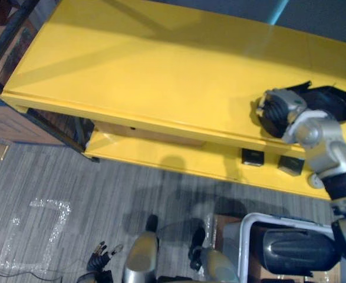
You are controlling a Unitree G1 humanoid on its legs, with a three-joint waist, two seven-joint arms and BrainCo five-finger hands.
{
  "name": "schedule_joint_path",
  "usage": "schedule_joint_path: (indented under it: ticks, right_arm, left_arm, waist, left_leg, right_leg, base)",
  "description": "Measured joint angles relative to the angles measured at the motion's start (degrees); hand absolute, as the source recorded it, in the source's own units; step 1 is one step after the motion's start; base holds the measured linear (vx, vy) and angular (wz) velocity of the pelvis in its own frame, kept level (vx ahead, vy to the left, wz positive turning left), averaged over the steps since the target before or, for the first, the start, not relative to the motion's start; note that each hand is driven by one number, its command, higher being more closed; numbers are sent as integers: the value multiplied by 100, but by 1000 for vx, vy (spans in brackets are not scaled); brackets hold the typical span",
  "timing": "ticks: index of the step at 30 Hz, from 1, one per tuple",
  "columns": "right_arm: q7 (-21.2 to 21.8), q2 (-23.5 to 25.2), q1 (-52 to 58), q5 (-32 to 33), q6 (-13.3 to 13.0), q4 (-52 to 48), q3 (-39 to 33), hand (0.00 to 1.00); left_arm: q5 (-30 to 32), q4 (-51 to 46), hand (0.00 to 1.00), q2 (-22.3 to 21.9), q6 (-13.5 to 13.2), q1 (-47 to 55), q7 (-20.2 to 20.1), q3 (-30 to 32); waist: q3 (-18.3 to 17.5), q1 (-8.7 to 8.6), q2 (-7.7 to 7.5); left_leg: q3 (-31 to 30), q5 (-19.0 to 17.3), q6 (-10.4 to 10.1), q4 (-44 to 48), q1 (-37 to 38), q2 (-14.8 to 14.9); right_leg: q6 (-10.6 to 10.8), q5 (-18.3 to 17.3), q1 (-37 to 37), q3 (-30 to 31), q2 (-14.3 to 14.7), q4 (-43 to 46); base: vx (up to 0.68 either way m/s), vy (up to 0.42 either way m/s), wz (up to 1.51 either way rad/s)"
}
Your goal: Walk over and take plastic housings, then place them on the shelf
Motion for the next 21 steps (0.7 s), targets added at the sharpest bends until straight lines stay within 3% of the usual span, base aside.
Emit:
schedule_joint_path:
  ticks: [4, 8, 12, 14, 21]
  right_arm:
    - [-46, -9, -58, -469, -705, 1, 54, 100]
    - [-198, -36, -239, -677, -1183, 4, 283, 100]
    - [-621, -110, -475, -895, -1676, 1, 517, 100]
    - [-739, -113, -614, -1072, -1792, 2, 640, 100]
    - [-754, -115, -936, -1096, -1800, 174, 866, 100]
  left_arm:
    - [-33, -16, 0, 94, -4, -1, 1, 9]
    - [-37, -17, 0, 94, -6, -1, 0, 21]
    - [-36, -23, 0, 102, -4, 0, -5, 178]
    - [-36, -27, 0, 105, -1, 0, -9, 178]
    - [-35, -35, 0, 105, -2, -1, -12, 173]
  waist:
    - [24, 53, -47]
    - [28, 82, -55]
    - [30, 115, -67]
    - [32, 126, -78]
    - [29, 204, -94]
  left_leg:
    - [61, -96, -20, 112, -10, 53]
    - [59, -114, -16, 117, -17, 53]
    - [31, -156, -9, 229, -111, 57]
    - [28, -162, 1, 312, -164, 56]
    - [23, -162, 3, 335, -178, 59]
  right_leg:
    - [-2, 1, 0, 93, 54, -2]
    - [-2, 1, 0, 93, 58, -20]
    - [2, 4, -57, 97, 76, -35]
    - [8, 14, -74, 97, 72, -35]
    - [-9, 46, -73, 116, 75, -47]
  base:
    - [2, -4, -12]
    - [0, 0, 0]
    - [11, 4, 3]
    - [0, 0, 0]
    - [-4, 4, 1]
